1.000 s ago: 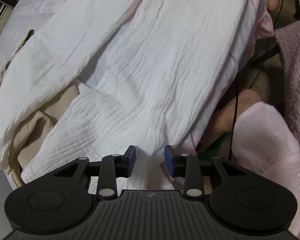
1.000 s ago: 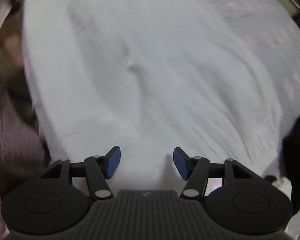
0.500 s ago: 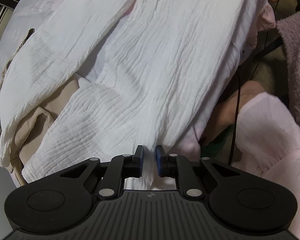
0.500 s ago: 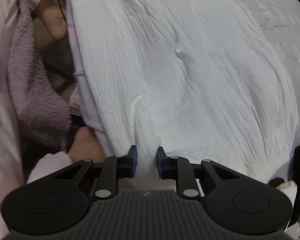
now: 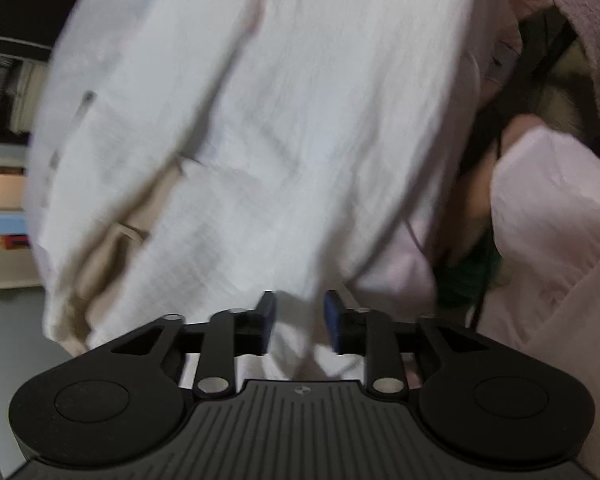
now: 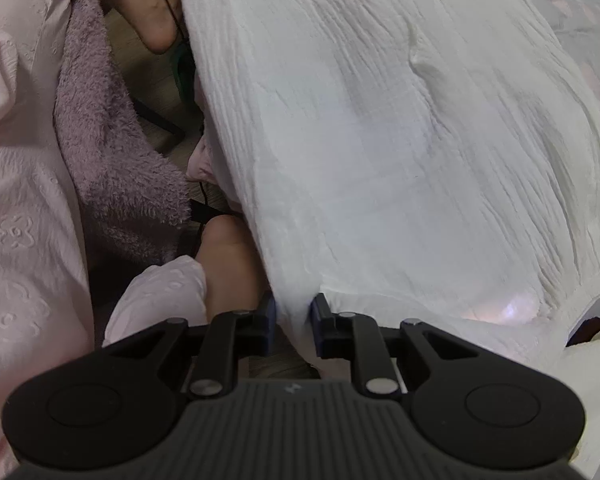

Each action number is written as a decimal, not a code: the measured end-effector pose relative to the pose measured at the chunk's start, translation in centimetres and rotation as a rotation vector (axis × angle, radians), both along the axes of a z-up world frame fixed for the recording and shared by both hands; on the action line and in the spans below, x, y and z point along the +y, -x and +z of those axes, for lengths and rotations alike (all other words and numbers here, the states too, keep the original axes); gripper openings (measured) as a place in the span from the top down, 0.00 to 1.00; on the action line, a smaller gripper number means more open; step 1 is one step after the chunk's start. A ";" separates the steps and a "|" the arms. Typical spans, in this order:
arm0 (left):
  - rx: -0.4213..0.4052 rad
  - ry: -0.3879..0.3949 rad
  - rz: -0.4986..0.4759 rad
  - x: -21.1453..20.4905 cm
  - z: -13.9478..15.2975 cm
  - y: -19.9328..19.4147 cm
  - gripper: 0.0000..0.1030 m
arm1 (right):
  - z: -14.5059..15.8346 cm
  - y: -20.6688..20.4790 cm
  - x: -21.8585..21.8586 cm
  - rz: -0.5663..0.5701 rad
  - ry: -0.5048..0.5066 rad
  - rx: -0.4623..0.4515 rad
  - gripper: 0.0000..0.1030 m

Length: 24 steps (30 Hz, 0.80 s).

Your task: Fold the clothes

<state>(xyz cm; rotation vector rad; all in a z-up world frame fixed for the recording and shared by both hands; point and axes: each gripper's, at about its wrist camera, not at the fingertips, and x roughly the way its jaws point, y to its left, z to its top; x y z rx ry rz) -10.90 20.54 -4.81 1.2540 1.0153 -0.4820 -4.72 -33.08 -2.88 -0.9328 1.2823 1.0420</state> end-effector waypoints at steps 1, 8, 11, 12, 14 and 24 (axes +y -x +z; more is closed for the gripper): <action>-0.026 -0.002 -0.007 0.0 0.2 0.1 0.50 | 0.0 0.1 0.1 -0.004 -0.001 0.001 0.80; 0.010 -0.088 0.013 0.4 -1.1 -0.7 0.55 | 0.0 0.2 -0.2 -0.019 -0.004 0.001 0.80; 0.049 -0.103 0.051 0.5 -1.4 -1.3 0.86 | 0.3 0.2 -0.4 -0.028 -0.007 -0.016 0.80; 0.056 -0.097 0.067 0.6 -1.1 -1.5 0.89 | 0.5 0.2 -0.4 -0.033 -0.012 -0.031 0.80; 0.038 -0.074 0.102 1.0 -0.2 -1.8 0.92 | 1.1 0.0 -0.7 -0.056 -0.032 -0.081 0.82; -0.176 0.222 0.408 3.6 8.8 -5.3 0.93 | 7.5 -2.9 -2.5 -0.287 -0.204 -0.441 0.85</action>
